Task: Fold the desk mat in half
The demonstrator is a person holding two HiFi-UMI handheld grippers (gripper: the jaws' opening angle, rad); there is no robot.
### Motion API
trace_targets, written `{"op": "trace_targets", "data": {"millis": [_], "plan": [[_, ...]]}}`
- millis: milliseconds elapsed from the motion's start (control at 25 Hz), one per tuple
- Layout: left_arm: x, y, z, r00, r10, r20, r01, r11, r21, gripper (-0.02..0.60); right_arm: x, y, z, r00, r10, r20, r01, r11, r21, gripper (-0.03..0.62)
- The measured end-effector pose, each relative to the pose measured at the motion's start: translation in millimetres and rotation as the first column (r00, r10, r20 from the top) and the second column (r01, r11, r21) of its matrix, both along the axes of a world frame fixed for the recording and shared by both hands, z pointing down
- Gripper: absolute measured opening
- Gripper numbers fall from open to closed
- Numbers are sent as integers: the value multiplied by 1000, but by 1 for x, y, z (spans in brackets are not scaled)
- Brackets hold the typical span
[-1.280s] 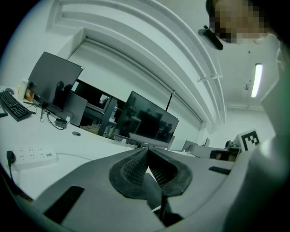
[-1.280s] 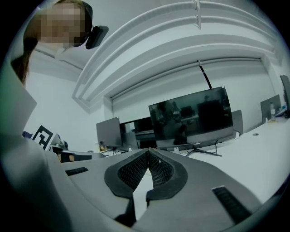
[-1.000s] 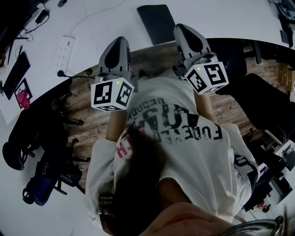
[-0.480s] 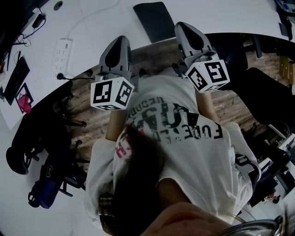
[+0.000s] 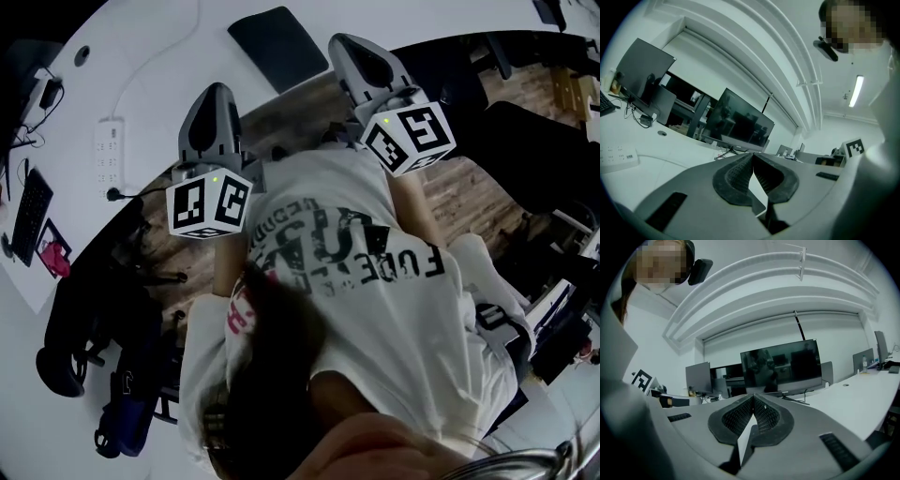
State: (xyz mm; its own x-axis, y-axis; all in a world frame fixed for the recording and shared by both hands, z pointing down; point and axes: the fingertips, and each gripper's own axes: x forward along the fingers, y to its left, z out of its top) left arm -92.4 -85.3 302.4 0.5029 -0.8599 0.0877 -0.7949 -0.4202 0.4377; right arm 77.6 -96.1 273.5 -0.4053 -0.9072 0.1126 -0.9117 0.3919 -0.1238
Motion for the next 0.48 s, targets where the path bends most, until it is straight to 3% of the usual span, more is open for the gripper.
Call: {"op": "trace_targets", "data": {"millis": [320, 480], "plan": [[18, -2, -2, 1000, 16, -2, -16, 1000, 5, 3, 26, 1, -4, 999, 34, -5, -34, 999, 6, 0], [27, 1, 6, 1000, 13, 3, -13, 999, -33, 3, 36, 5, -3, 999, 38, 1, -38, 999, -5, 0]]}}
